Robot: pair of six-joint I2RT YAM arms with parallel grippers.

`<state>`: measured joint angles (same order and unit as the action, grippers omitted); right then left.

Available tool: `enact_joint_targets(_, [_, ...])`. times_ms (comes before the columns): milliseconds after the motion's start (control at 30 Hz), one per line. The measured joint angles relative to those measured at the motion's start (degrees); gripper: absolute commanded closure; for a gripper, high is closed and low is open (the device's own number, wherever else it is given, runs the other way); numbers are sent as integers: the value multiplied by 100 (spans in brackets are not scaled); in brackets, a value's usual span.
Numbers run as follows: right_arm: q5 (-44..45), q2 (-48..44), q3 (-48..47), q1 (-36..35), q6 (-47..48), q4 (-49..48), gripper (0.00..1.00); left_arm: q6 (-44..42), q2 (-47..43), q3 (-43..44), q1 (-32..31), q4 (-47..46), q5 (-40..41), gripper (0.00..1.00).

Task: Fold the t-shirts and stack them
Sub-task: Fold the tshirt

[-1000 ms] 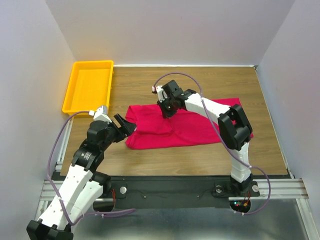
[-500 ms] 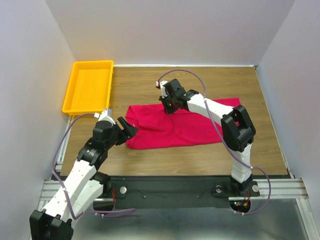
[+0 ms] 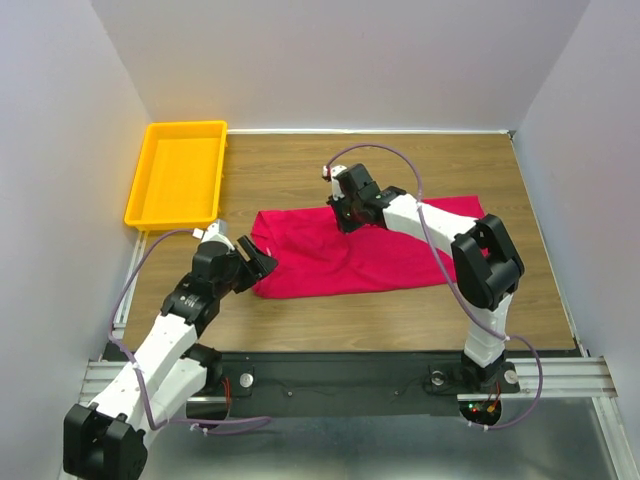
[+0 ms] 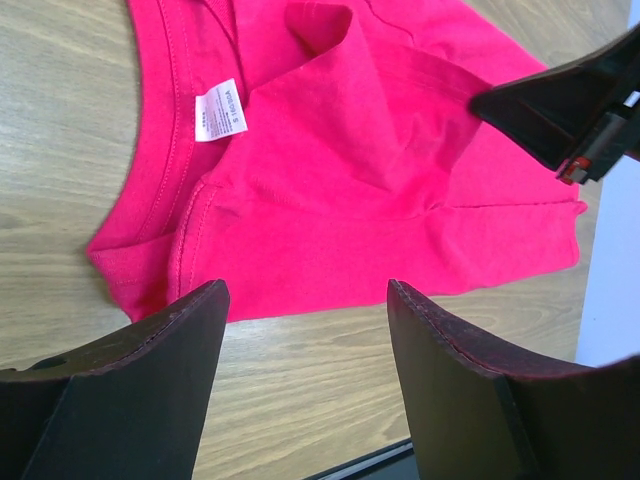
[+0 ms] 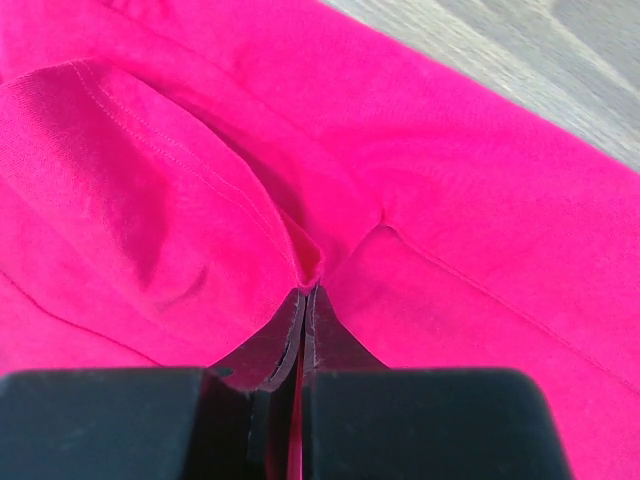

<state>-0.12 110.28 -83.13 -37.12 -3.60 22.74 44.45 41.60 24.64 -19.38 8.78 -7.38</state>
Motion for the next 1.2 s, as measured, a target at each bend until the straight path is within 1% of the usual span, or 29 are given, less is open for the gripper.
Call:
enact_joint_targets(300, [498,-59,238,4,-219,-149,99,68,267,-195,0,-238,-63,26])
enact_joint_targets(733, [964,-341,634,4,-516,-221,100,94,557,-256,0,-468,-74,27])
enact_joint_targets(900, [944,-476,800,4,-549,-293,99,94,555,-256,0,-483,-72,27])
enact_joint_targets(1200, [564,-761,938,4,-457,-518,97,81,551,-256,0,-525,-74,26])
